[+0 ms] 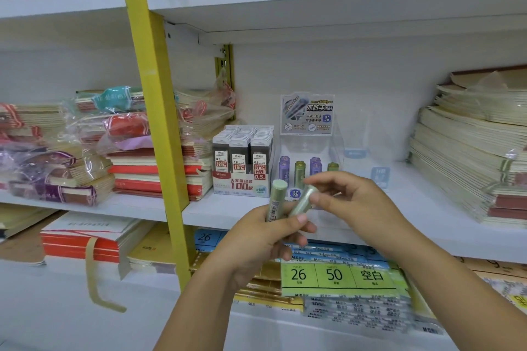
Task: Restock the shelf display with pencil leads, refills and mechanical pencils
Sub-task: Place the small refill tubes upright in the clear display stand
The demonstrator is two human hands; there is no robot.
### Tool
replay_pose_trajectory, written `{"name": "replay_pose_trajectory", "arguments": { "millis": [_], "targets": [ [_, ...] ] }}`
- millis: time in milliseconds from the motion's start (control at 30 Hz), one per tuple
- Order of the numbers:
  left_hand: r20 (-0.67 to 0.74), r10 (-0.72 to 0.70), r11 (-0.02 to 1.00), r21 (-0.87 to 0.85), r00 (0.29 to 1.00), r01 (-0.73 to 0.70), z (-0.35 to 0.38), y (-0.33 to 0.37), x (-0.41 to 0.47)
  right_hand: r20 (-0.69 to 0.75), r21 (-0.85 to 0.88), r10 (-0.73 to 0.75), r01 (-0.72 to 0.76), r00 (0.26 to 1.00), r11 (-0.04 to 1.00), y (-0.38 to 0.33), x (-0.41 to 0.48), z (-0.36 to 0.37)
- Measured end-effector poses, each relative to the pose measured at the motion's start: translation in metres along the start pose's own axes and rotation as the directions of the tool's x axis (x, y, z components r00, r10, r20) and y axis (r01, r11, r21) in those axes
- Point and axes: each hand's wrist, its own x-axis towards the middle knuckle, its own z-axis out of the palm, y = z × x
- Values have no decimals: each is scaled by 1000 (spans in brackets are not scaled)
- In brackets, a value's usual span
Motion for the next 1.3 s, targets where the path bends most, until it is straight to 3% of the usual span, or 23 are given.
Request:
{"name": "replay_pose_trajectory", "arguments": {
  "millis": [67,167,367,467,600,667,800,900,967,1067,1300],
  "targets": [
    [-12,9,997,-70,1000,-10,-6,0,-2,-28,83,25,-22,999,996,-1,0,-6],
    [-63,36,992,-117,997,-43,-15,1,-2,50,20,54,-55,997,998,-2,-4,-10],
    [-143,108,992,75,984,-98,-18,1,-5,88,-204,53,-34,995,978,-5,-8,-4],
    [-128,106,983,164,986,-85,-14,1,-5,169,-270,30,17,985,963,-9,-8,6],
    [-211,72,981,191,975,-31,-16,1,-2,208,-289,21,41,978,956,-10,-7,12],
    [-269,49,977,212,962,9,-20,1,-1,167,-239,-21,61,986,969,-15,-2,8],
    [-313,1,955,281,950,92,-27,-1,-1,-75,-170,-190,175,979,970,-30,33,-9],
    [-262,-58,971,209,963,115,-31,1,-1,-139,-265,-252,209,958,941,-37,68,-18],
    [-239,-42,987,138,970,77,-32,4,-1,-97,-403,-234,177,967,898,-34,84,-20],
    [-248,41,982,191,968,8,-34,4,-2,-27,-535,-168,128,985,835,-23,95,-20],
    [-328,184,967,231,926,-110,-31,1,3,68,-605,-7,47,998,795,-12,103,-17]
  ]
}}
